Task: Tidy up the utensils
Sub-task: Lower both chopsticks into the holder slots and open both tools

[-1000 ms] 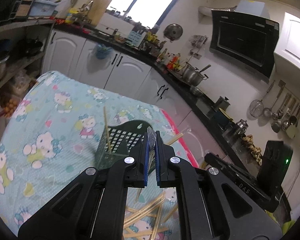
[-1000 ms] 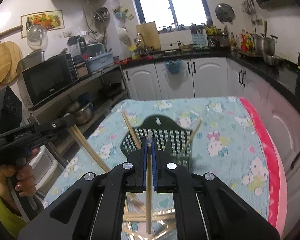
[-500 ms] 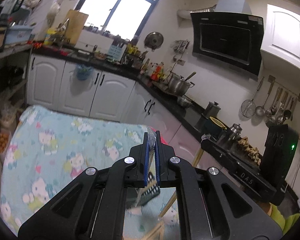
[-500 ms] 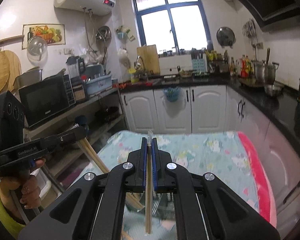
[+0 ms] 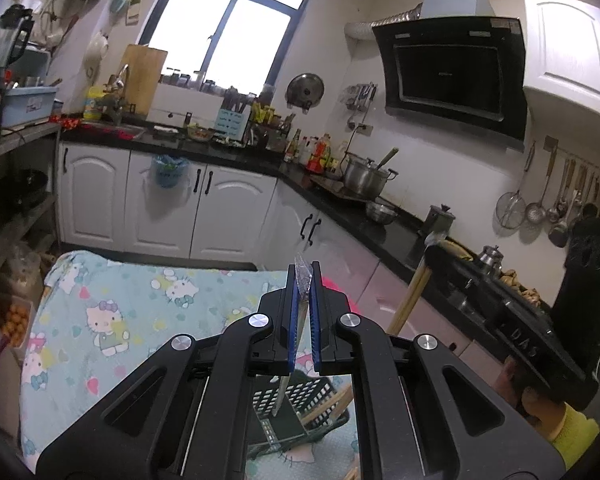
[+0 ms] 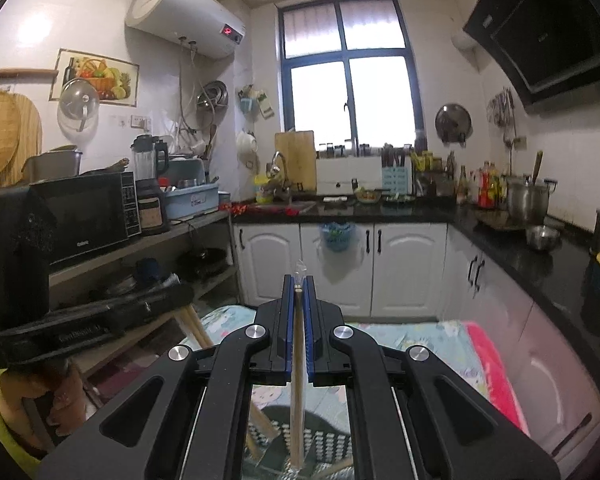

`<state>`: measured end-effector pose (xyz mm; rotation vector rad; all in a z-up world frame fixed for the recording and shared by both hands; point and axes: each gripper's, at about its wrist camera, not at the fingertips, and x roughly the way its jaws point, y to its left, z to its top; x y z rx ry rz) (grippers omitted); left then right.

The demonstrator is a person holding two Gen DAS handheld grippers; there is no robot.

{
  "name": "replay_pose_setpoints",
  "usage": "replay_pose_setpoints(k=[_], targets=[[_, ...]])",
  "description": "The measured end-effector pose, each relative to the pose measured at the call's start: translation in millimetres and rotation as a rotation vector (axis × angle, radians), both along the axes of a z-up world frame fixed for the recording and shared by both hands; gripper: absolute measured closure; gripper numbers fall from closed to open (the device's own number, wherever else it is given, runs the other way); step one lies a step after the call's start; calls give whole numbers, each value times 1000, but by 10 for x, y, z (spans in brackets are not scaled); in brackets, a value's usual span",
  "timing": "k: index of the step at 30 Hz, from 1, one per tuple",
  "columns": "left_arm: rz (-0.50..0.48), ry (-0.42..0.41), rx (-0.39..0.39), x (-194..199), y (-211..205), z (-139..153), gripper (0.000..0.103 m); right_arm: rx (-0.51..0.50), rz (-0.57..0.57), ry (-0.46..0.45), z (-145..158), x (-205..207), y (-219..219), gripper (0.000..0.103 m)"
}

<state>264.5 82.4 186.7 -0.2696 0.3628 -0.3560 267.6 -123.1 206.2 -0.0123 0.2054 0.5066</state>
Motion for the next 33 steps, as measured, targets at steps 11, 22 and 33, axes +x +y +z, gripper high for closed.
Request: replay_pose_setpoints(k=[11, 22, 33], targets=[[20, 43, 38, 155, -105, -358, 101, 16, -25, -14, -249, 245, -60, 98], [23, 80, 67, 204, -164, -608, 100, 14, -44, 20, -603, 410, 17, 98], [3, 122, 67, 229, -182, -771, 100, 10, -65, 100, -880, 444, 48, 98]])
